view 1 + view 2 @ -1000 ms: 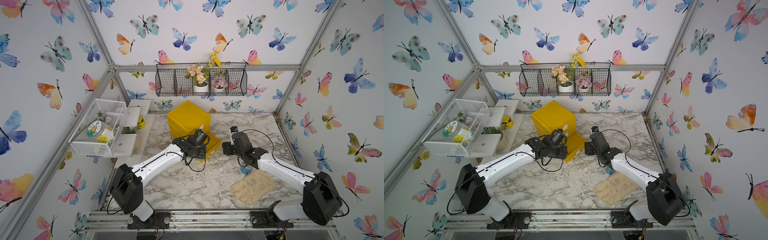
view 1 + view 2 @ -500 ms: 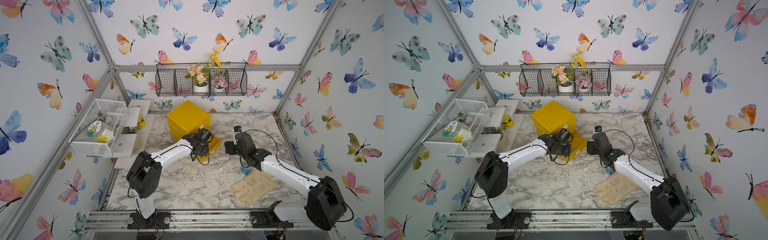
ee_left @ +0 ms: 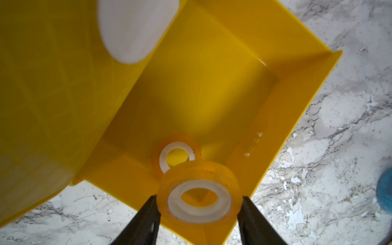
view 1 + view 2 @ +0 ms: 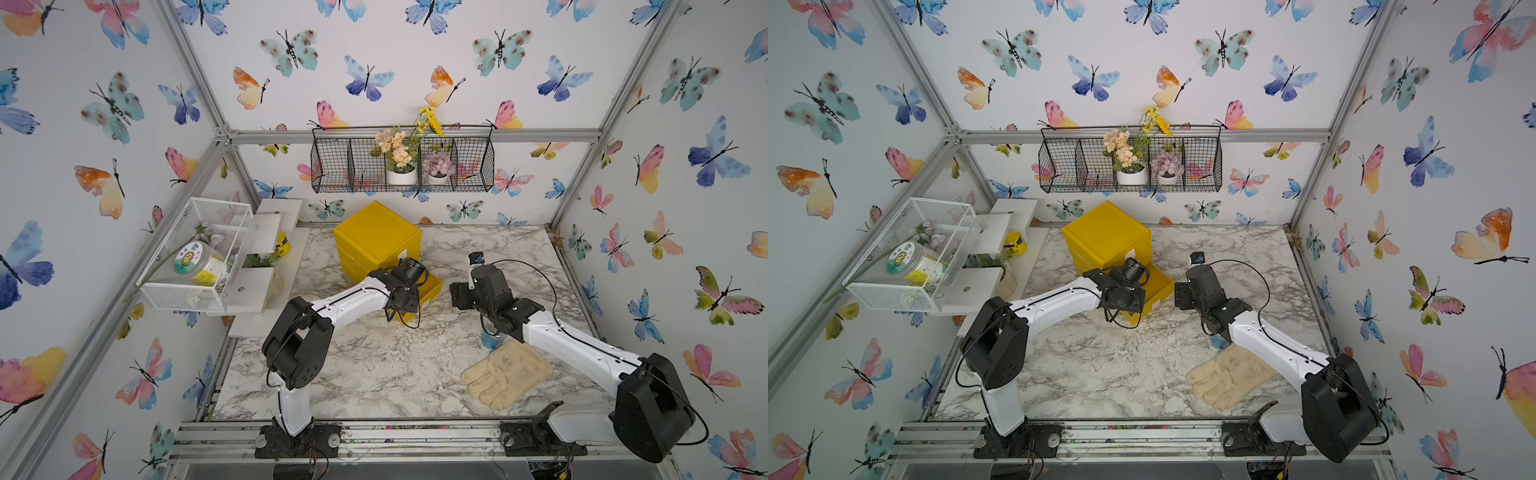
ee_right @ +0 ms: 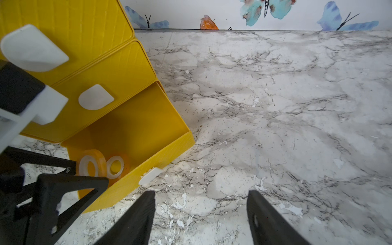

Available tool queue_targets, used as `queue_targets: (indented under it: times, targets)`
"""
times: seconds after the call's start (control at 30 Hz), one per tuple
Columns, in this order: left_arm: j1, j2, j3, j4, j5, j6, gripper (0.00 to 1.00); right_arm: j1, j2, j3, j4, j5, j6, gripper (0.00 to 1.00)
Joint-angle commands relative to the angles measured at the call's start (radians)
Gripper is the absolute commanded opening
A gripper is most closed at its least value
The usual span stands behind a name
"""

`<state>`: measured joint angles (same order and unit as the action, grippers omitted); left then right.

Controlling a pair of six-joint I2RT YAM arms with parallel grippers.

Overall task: Place the transparent tape into the drawer according to color
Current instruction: Place the tape in the drawer.

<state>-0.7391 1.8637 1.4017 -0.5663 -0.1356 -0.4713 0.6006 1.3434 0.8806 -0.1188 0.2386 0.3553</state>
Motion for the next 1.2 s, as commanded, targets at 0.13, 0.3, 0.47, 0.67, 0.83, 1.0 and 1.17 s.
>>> queue_targets:
  times: [0.13,0.3,0.47,0.67,0.83,1.0,1.17]
  targets:
    - [0.006,0.006,0.003,0.006,0.012,0.011,0.66,-0.010,-0.025,-0.009,0.015,0.026,0.005,0.73]
    - [0.007,-0.021,-0.003,0.007,0.041,0.006,0.68,-0.016,-0.022,-0.012,0.020,0.034,0.008,0.73]
    - [0.007,-0.106,-0.008,0.002,0.083,0.006,0.72,-0.020,-0.014,-0.012,0.024,0.027,0.008,0.73]
    - [0.007,-0.233,-0.032,-0.003,0.106,0.002,0.79,-0.022,-0.006,-0.006,0.023,0.019,0.011,0.73]
    - [0.019,-0.329,-0.050,-0.003,0.119,-0.001,0.82,-0.022,-0.003,-0.003,0.022,0.000,0.024,0.73]
    - [0.100,-0.427,-0.083,0.026,0.160,-0.012,0.89,-0.022,0.003,-0.005,0.020,-0.027,0.044,0.73]
    - [0.195,-0.493,-0.125,0.069,0.171,-0.021,0.98,-0.022,0.004,-0.027,0.038,-0.057,0.055,0.73]
